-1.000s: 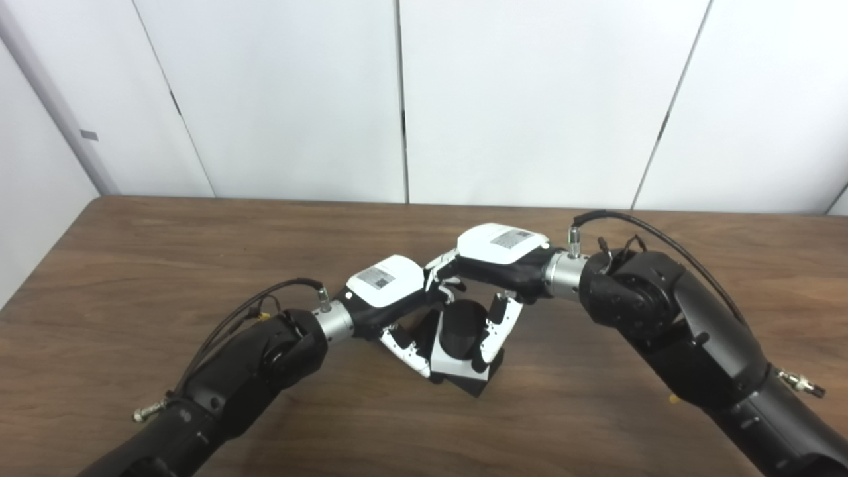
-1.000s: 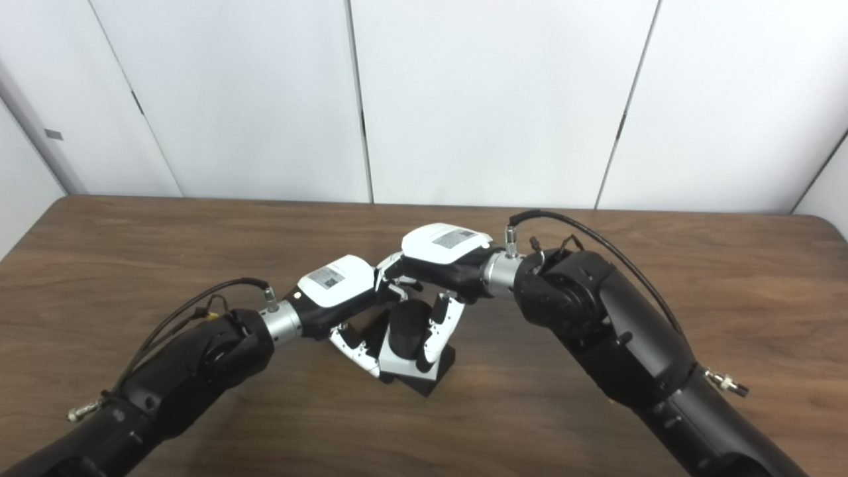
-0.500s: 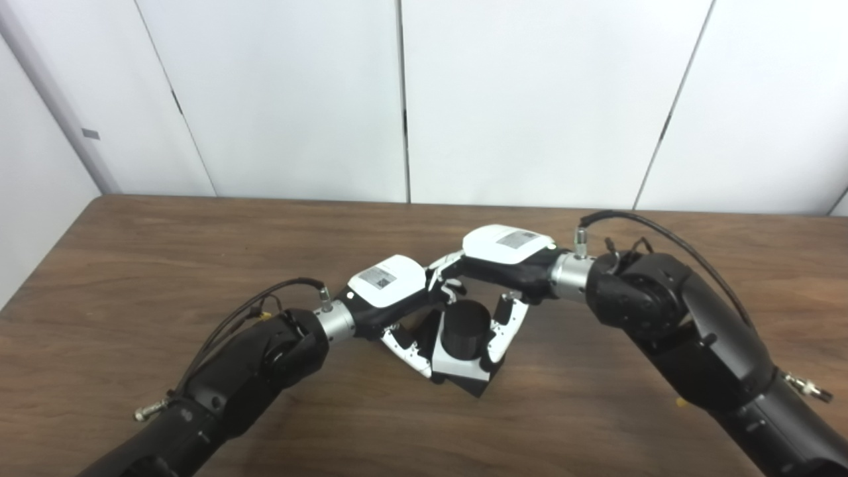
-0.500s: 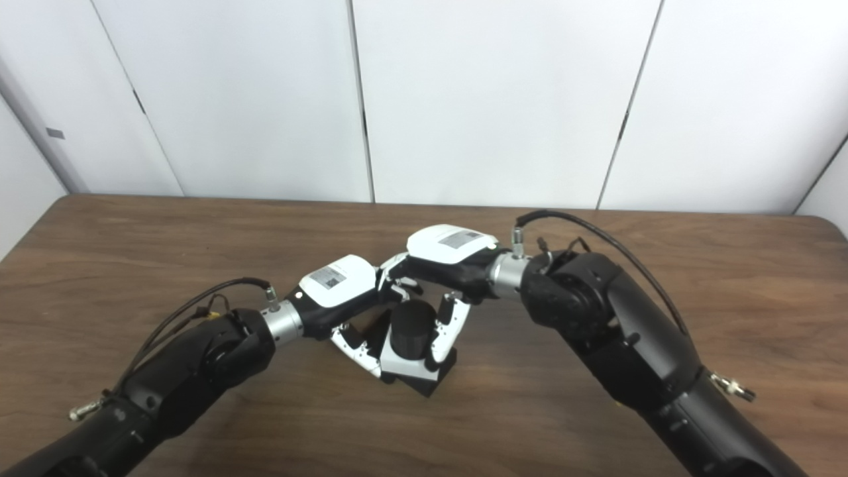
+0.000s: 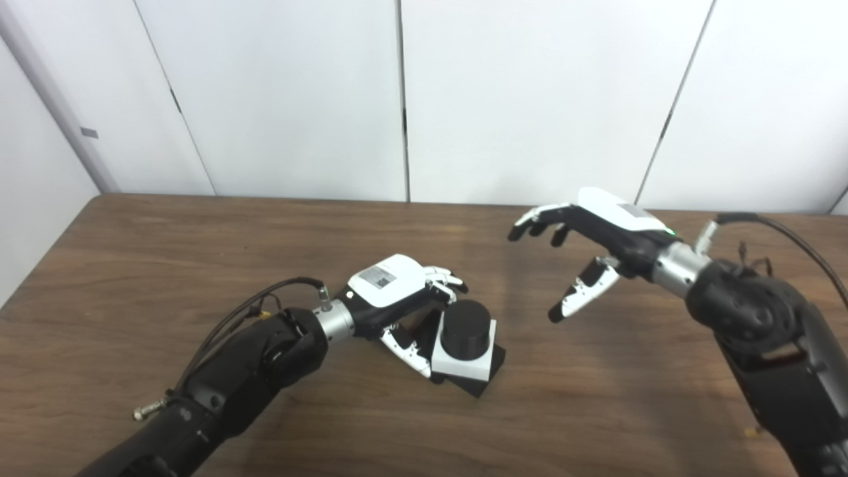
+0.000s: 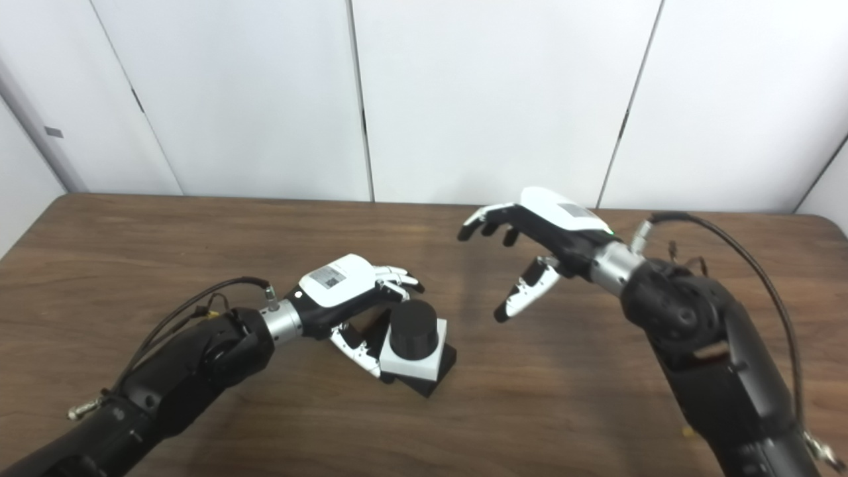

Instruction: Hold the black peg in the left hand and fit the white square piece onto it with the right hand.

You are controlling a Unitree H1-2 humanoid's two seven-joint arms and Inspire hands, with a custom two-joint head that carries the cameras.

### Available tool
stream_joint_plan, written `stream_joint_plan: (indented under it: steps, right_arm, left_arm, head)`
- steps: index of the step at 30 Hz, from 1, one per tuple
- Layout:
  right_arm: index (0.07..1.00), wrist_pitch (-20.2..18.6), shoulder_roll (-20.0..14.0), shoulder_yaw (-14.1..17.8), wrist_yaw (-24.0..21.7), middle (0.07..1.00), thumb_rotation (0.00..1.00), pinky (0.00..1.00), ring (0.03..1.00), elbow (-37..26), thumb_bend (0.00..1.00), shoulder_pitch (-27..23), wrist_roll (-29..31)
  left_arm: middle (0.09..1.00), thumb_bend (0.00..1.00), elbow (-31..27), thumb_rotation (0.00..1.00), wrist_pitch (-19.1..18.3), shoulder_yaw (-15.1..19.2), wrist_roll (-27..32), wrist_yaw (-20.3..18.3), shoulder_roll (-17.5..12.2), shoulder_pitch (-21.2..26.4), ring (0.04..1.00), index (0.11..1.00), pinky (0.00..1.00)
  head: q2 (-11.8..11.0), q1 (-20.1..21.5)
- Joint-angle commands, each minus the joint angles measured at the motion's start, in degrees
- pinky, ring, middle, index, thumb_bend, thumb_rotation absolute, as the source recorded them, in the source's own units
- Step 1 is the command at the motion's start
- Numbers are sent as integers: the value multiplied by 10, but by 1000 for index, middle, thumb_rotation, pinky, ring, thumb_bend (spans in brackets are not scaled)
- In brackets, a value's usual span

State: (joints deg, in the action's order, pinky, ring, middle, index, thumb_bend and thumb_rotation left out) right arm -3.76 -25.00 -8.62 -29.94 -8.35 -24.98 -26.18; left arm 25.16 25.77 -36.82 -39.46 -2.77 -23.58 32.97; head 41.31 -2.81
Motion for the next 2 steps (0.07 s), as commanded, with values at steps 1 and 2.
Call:
stream_joint_plan:
  steps: [1, 2]
  right_arm:
    - [706, 15, -7, 25, 39, 799, 98, 695, 786, -16, 651, -5, 15]
    - [699, 16, -5, 34, 53, 793, 107, 684, 779, -16, 639, 5, 15]
  left_arm:
    - [853, 523, 14, 70, 7, -23, -36, -33, -2, -16, 883, 489, 756]
    - [853, 523, 14, 70, 7, -22, -36, -34, -3, -16, 883, 489, 756]
  head:
    - [0, 2]
    - [0, 3]
